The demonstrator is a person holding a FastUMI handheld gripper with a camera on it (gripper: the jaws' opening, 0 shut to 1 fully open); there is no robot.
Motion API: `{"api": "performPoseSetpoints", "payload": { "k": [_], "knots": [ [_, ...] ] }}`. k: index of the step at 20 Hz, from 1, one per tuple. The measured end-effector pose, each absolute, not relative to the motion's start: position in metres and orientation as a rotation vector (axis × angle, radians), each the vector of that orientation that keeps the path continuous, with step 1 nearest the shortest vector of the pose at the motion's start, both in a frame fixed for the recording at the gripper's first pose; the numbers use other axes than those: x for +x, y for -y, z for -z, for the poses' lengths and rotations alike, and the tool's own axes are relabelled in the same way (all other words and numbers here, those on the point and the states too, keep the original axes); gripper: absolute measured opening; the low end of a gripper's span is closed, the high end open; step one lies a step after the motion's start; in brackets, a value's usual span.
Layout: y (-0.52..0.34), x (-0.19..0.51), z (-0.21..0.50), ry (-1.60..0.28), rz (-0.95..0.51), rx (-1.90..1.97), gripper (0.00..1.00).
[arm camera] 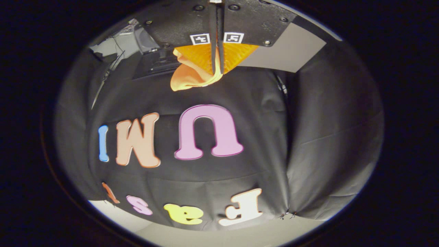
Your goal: Put the clothes into the washing machine and then close the washing machine lid.
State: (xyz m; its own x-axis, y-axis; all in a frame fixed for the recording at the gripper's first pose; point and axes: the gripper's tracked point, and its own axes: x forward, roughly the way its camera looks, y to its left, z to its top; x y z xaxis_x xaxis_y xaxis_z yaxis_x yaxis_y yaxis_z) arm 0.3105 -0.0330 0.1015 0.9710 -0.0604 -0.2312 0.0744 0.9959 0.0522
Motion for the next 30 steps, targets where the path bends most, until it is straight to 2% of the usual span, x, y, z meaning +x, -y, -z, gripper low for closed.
{"api": "performPoseSetpoints", "payload": {
  "k": [3, 10, 19, 30],
  "knots": [
    [0.086, 0.311, -0.087, -0.209, 0.16, -0.007, 0.01],
    [0.147, 0.32, 0.026, -0.373, 0.22, 0.01, 0.01],
    [0.174, 0.336, 0.186, -0.631, 0.212, 0.047, 0.01],
    [0.181, 0.34, 0.288, -0.727, 0.212, 0.131, 0.06]
  ]
}}
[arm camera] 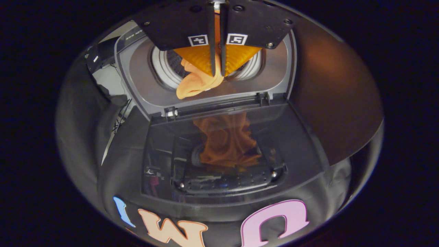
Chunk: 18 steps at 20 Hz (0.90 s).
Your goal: Put the clothes into the washing machine and then close the washing machine lid.
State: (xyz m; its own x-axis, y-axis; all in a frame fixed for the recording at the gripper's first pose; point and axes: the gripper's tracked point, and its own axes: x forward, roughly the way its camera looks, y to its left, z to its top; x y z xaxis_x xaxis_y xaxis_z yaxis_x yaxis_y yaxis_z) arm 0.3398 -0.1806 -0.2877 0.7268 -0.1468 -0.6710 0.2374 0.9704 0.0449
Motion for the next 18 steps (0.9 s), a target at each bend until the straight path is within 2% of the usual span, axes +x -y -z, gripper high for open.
{"api": "performPoseSetpoints", "payload": {
  "k": [1, 5, 10, 16, 18],
  "knots": [
    [0.183, 0.341, 0.291, -0.73, 0.227, 0.138, 0.07],
    [0.191, 0.343, 0.301, -0.757, 0.264, 0.137, 1.0],
    [0.19, 0.345, 0.284, -0.763, 0.281, 0.193, 0.99],
    [0.193, 0.363, 0.222, -0.607, 0.247, 0.205, 0.98],
    [0.182, 0.375, 0.2, -0.548, 0.176, 0.206, 0.98]
  ]
}}
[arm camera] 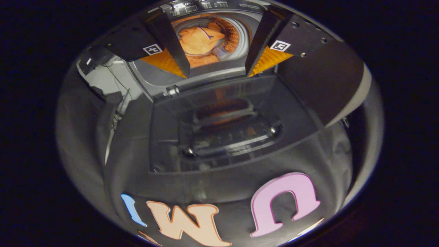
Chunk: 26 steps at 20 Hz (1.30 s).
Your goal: Put the clothes into the washing machine and then close the washing machine lid.
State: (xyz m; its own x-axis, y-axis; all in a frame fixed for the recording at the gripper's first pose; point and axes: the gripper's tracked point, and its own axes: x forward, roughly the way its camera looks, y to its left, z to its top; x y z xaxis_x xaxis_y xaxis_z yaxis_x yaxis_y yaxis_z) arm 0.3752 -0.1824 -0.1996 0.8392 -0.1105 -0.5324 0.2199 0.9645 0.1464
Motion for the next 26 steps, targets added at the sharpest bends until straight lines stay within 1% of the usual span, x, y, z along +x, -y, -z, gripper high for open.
{"api": "performPoseSetpoints", "payload": {
  "k": [1, 3, 4, 10, 14, 18, 20, 26],
  "knots": [
    [0.183, 0.381, 0.188, -0.523, 0.154, 0.158, 0.98],
    [0.193, 0.386, 0.164, -0.479, 0.171, 0.037, 0.98],
    [0.191, 0.392, 0.144, -0.438, 0.153, 0.027, 0.98],
    [0.184, 0.441, 0.063, -0.257, 0.109, 0.115, 0.97],
    [0.191, 0.469, 0.014, -0.086, 0.129, 0.081, 0.97],
    [0.199, 0.489, -0.013, 0.075, 0.173, 0.046, 0.97],
    [0.201, 0.503, -0.01, 0.084, 0.175, 0.04, 0.97],
    [0.199, 0.531, 0.042, -0.013, 0.216, 0.023, 0.97]
  ]
}}
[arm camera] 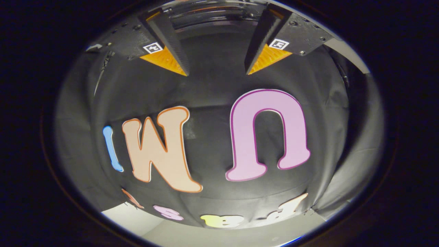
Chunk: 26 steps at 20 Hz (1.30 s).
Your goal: Put the clothes into the washing machine and then close the washing machine lid.
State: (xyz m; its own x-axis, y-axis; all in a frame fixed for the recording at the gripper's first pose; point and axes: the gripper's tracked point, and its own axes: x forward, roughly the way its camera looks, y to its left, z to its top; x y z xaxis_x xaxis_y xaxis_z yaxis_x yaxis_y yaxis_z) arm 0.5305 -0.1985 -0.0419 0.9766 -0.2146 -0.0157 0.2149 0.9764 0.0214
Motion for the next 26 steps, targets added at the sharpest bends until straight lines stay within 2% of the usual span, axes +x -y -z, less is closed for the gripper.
{"api": "performPoseSetpoints", "payload": {
  "k": [5, 6, 8, 9, 26],
  "knots": [
    [0.185, 0.538, 0.087, -0.093, 0.205, -0.075, 0.97],
    [0.188, 0.536, 0.1, -0.158, 0.182, -0.082, 0.97],
    [0.185, 0.53, 0.092, -0.098, 0.179, -0.032, 0.97],
    [0.186, 0.531, 0.101, -0.138, 0.172, -0.044, 0.97],
    [0.178, 0.467, 0.097, -0.116, 0.153, -0.037, 0.97]
  ]
}}
